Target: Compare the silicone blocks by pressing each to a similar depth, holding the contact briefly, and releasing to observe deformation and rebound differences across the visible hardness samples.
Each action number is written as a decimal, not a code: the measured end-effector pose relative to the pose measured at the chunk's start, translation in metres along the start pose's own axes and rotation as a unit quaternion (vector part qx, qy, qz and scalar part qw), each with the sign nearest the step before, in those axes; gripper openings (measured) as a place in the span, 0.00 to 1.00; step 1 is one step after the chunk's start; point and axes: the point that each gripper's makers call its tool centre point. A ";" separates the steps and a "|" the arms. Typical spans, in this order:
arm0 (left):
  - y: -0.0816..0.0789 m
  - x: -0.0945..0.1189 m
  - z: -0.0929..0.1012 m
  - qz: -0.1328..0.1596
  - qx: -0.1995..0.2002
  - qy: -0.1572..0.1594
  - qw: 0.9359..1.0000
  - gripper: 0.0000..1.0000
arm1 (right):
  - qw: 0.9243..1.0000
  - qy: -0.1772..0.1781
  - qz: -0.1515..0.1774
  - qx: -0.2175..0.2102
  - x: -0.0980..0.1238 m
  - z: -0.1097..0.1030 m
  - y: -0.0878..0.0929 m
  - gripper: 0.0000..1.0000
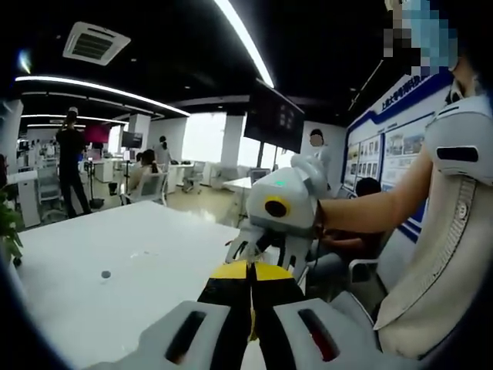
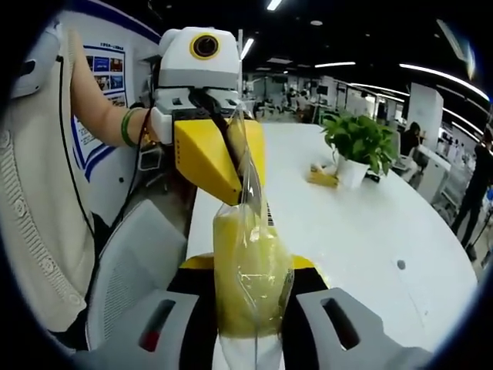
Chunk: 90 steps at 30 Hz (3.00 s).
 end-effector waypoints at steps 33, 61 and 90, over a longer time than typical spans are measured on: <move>0.009 0.003 0.001 0.011 0.053 0.002 0.999 0.00 | 1.000 -0.007 -0.008 -0.009 -0.006 -0.001 0.007 0.27; 0.033 -0.013 -0.005 0.002 0.103 -0.007 0.995 0.00 | 0.995 0.065 0.048 -0.062 0.018 0.014 0.032 0.56; 0.114 -0.141 -0.012 -0.012 0.239 -0.025 0.971 0.00 | 0.892 0.297 0.223 -0.255 0.154 0.033 0.141 0.78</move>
Point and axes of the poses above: the point that each gripper's makers call its tool centre point, and the gripper's own axes: x roughly backward along the fingers, z roughly to its right, y roughly out of its underside, and after that the axes turned 15 degrees about -x, right-handed
